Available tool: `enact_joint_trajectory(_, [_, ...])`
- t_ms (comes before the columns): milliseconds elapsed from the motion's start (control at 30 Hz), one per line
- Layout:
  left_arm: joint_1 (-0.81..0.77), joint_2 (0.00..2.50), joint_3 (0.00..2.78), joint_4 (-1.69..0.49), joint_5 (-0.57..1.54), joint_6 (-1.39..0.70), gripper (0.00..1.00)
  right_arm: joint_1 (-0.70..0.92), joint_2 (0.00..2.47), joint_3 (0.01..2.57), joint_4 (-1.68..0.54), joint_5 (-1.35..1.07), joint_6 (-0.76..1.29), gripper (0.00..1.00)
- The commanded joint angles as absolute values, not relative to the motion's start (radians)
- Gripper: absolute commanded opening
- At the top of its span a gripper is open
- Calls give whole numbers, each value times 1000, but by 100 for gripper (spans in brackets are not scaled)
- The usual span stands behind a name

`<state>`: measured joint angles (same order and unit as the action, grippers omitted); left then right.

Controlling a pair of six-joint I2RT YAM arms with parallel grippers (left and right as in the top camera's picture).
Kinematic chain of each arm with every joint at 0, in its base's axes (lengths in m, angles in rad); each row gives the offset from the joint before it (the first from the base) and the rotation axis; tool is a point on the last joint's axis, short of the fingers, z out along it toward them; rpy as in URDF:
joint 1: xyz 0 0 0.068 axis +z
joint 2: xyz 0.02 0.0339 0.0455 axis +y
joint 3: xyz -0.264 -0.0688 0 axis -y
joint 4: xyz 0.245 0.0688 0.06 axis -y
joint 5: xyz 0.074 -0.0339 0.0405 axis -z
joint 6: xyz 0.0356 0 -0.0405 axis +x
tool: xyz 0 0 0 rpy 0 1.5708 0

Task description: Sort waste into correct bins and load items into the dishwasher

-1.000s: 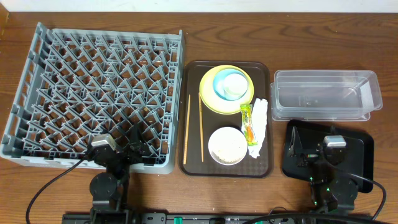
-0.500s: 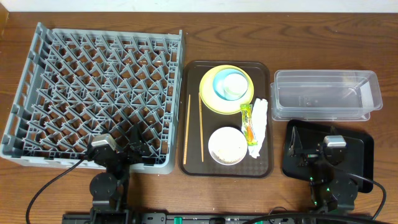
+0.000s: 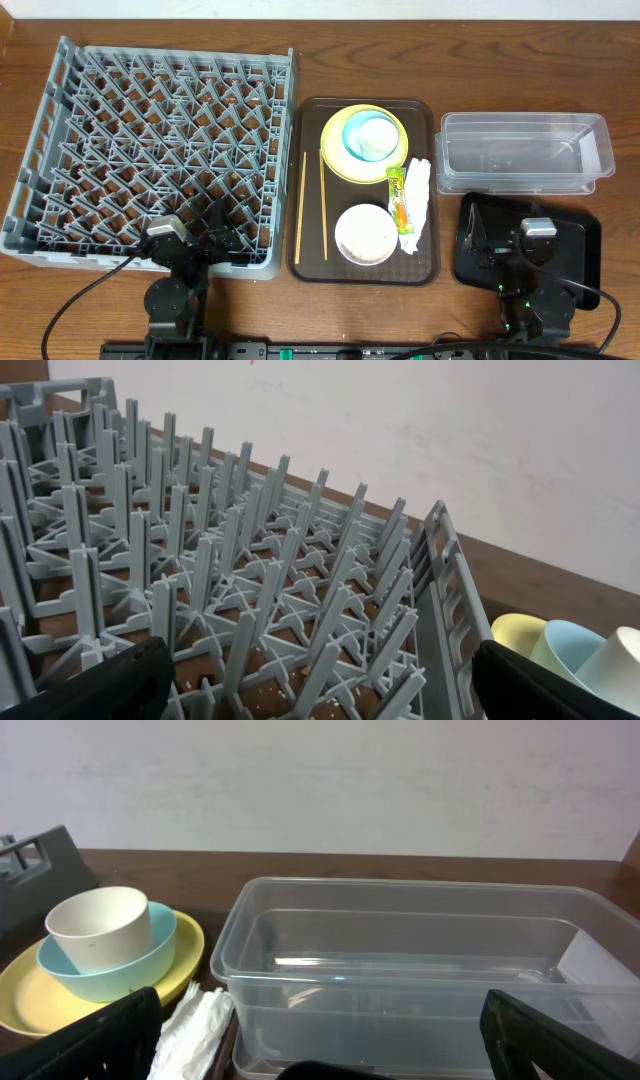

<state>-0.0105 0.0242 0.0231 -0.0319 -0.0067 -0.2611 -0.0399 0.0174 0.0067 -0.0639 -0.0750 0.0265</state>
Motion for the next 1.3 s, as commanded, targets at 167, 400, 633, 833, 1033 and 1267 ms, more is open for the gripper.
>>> enact_joint_trajectory(167, [-12,24,4,-71,-27,-255,98,-25,12,6,-68,-80,40,99])
enact_joint_trajectory(400, [-12,24,4,-68,4,-263,98,-25,12,6,-68,-80,40,99])
enact_joint_trajectory(633, [-12,24,4,-70,14,-263,98,-25,12,6,-68,-80,40,99])
enact_joint_trajectory(833, [-12,24,4,-66,6,-262,98,-25,12,6,-68,-80,40,99])
enact_joint_trajectory(1033, [-12,24,5,-15,136,-450,98,-25,12,6,-68,-80,40,99])
enact_joint_trajectory(1267, [-13,33,35,-68,329,-498,98,-25,12,6,-68,-80,40,99])
